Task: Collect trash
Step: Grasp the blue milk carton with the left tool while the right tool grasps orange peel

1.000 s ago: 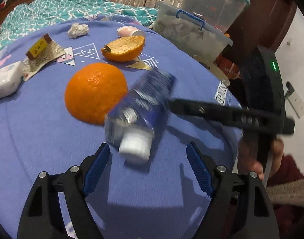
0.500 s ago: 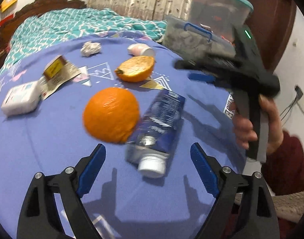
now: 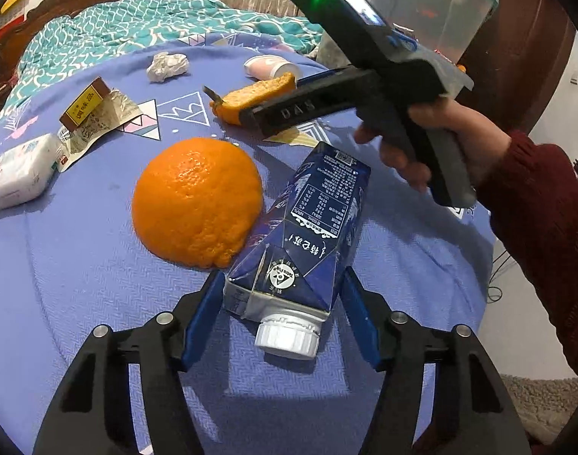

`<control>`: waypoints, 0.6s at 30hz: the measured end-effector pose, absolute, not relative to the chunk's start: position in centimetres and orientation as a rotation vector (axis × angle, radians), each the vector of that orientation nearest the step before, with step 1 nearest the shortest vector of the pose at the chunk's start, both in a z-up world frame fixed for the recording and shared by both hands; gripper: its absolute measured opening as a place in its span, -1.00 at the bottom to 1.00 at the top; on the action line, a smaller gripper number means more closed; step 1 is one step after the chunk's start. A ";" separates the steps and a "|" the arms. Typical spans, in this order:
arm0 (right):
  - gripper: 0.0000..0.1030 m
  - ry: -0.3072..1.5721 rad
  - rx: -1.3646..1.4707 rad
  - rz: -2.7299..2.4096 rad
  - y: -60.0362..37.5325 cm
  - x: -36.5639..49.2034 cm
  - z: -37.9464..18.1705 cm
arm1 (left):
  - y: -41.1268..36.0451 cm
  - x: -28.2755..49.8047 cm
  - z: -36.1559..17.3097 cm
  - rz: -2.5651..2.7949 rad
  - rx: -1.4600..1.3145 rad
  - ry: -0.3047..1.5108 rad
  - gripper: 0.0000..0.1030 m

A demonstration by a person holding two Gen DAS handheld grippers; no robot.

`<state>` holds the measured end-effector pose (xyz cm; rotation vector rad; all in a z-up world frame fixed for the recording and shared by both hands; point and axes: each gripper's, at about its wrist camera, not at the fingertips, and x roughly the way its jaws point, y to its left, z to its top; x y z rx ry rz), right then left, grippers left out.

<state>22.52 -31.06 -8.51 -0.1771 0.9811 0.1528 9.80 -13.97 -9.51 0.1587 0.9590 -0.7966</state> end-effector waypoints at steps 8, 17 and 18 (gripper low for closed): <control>-0.32 0.946 -0.001 0.145 -32.2 19.4 -7.5 | -13.9 9.6 -9.5 -0.797 0.169 0.944 0.10; -0.34 0.871 0.258 -0.045 -37.7 8.6 -7.6 | -14.0 8.5 -9.4 -0.805 0.168 0.954 0.02; -0.34 0.867 0.275 -0.051 -38.0 7.6 -7.7 | -14.3 8.3 -9.4 -0.812 0.175 0.954 0.02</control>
